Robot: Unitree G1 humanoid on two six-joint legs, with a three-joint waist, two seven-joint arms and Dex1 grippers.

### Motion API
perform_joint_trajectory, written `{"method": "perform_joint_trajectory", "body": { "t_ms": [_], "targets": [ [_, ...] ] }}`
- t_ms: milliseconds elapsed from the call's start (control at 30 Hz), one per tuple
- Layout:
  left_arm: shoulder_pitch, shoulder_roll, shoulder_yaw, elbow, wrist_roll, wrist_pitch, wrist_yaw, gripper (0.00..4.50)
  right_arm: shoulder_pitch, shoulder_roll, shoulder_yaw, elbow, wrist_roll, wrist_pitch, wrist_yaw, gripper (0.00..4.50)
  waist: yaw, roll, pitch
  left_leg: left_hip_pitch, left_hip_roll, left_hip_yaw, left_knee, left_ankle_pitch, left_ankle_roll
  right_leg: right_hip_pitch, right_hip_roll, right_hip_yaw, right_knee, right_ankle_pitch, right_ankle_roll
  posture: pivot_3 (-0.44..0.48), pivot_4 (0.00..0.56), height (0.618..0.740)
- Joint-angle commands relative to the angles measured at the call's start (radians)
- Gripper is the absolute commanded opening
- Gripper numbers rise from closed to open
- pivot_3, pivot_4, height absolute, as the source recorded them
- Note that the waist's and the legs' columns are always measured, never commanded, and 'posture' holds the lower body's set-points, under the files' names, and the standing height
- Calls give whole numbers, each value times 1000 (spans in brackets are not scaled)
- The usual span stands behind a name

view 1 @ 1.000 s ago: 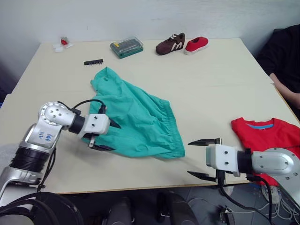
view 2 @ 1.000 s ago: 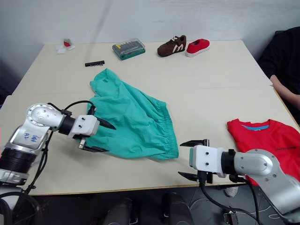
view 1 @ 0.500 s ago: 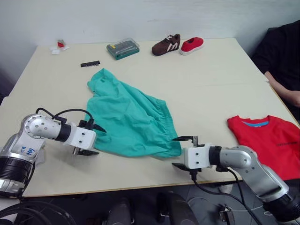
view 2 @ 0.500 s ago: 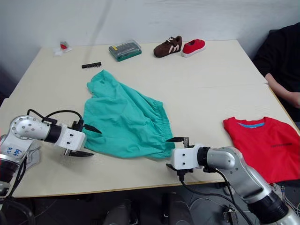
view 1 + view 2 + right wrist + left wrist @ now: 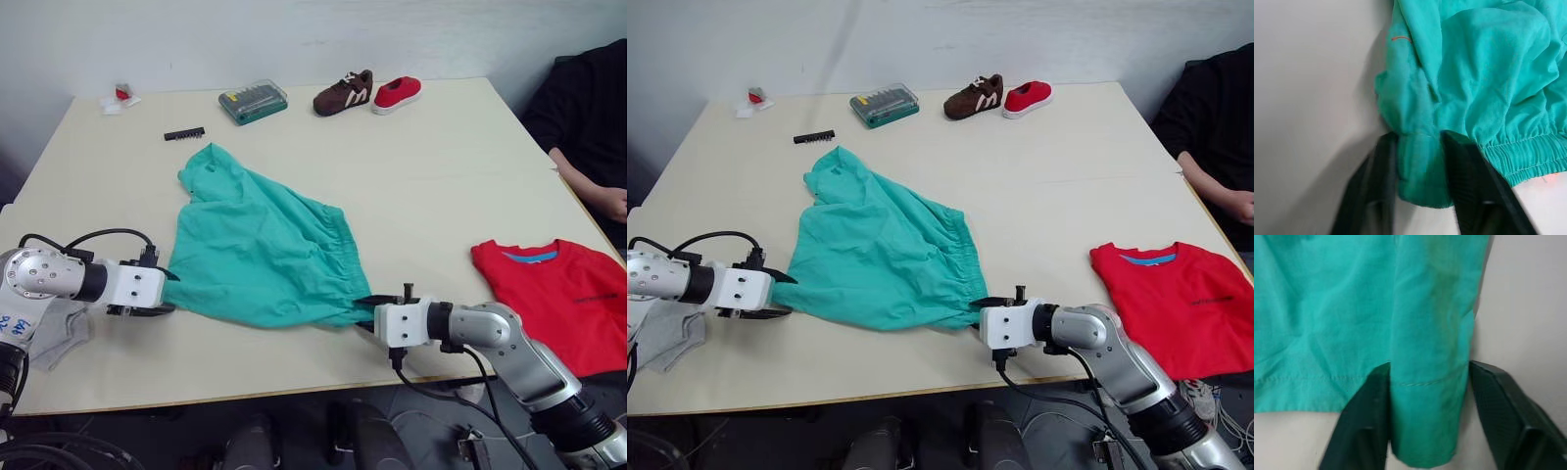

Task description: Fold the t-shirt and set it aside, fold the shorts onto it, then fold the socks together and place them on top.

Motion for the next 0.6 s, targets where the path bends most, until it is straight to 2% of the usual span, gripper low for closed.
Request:
{"method": "perform_joint_trajectory", "body": {
  "t_ms": [33,67,167,267,333,433,533,600],
  "targets": [
    [-2,6,3,22,18,17,1,1445,-22,12,-2,12,-6,-20,1,174,0,0,0,0,0,0,0,0,0,0,0,0,0,0,0,0,150,740],
    [-3,2,2,21,15,28,-1,1109,-22,11,-8,14,0,-22,5,0,0,0,0,0,0,0,0,0,0,0,0,0,0,0,0,0,150,740],
    [1,0,3,10,1,52,-19,92,-13,1,-28,8,34,-19,29,0,1,0,0,-1,0,0,0,0,-1,0,0,0,0,0,0,0,150,740],
    [45,15,24,-59,-97,141,-110,9,22,-39,-68,-38,138,25,108,0,1,0,0,-1,0,0,0,0,-1,0,0,0,-1,0,0,0,150,740],
    [101,38,51,-166,-226,292,-207,9,66,-95,-119,-128,307,138,206,0,0,0,0,-1,0,1,0,-1,-2,0,0,0,-1,-1,0,0,150,740],
    [225,147,91,-373,-426,590,-378,9,99,-180,-223,-252,576,352,301,0,-6,-3,2,-3,1,1,1,-2,-2,-1,0,0,-2,-2,2,0,150,740],
    [378,367,90,-531,-630,745,-444,9,92,-238,-297,-271,720,486,341,0,-8,-7,4,-2,2,0,1,-2,-2,-1,1,0,-2,-3,1,0,150,740],
    [329,319,92,-537,-642,758,-427,9,77,-259,-309,-253,762,547,358,0,-1,-3,3,0,1,-2,1,-3,-2,1,0,0,-3,-3,1,0,150,740]
  ]
}}
